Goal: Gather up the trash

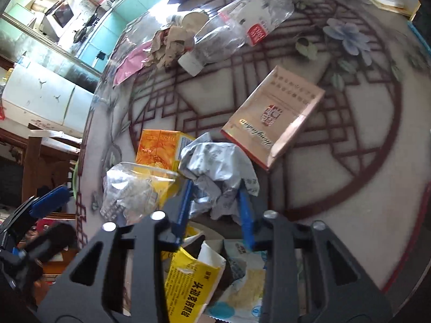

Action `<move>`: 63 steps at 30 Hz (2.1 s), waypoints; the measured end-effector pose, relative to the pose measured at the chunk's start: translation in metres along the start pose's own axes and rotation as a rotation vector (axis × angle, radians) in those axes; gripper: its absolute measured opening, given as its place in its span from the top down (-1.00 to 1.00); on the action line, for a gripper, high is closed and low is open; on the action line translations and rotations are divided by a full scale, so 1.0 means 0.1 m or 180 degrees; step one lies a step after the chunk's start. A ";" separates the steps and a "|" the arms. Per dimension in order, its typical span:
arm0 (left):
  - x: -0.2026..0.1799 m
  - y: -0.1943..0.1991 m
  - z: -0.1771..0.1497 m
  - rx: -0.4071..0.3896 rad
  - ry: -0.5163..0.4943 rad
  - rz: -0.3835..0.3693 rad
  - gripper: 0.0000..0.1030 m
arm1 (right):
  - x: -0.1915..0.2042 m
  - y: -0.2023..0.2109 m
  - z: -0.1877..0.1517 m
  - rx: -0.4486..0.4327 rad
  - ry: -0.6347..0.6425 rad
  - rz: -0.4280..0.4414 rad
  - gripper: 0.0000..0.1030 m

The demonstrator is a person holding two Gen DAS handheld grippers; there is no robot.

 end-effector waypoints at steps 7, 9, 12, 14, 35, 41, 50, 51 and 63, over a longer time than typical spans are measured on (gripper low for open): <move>-0.01 -0.29 0.16 0.0175 0.0262 -0.0131 -0.21 | -0.08 0.39 0.05 -0.0362 0.0000 -0.0039 0.42; -0.06 -0.37 0.18 0.0224 0.0218 -0.0110 -0.08 | -0.15 0.46 0.08 -0.0431 -0.0058 -0.0037 0.42; -0.09 -0.47 0.17 0.0302 0.0166 -0.0128 0.47 | -0.25 0.52 0.15 -0.0490 -0.0149 -0.0019 0.42; -0.07 -0.52 0.17 0.0387 0.0191 -0.0242 0.66 | -0.26 0.55 0.18 -0.0523 -0.0150 -0.0027 0.42; 0.24 0.78 0.31 -0.0820 0.0281 0.0397 0.71 | 0.52 1.05 0.18 -0.0976 0.0476 -0.0143 0.42; 0.28 1.12 0.28 -0.1080 0.0308 0.0350 0.70 | 0.77 1.27 0.14 -0.1261 0.0625 -0.0165 0.42; 0.42 1.29 0.24 -0.1162 0.0340 0.0313 0.67 | 1.04 1.36 0.08 -0.1319 0.0691 -0.0013 0.42; 0.45 1.29 0.23 -0.1162 0.0359 0.0311 0.66 | 1.08 1.36 0.07 -0.1322 0.0713 -0.0017 0.42; 0.77 1.39 0.14 -0.1178 0.0412 0.0314 0.66 | 1.44 1.31 0.04 -0.1389 0.0750 -0.0036 0.42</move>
Point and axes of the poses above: each gripper's, at about its wrist camera, not at the fingertips, and y roughly against the way its jaws point, x to its left, z to its top, the point moved 1 cm from there along -y, roughly the way its jaws point, and after that the axes turned 6 degrees about x, right-handed, at the moved point
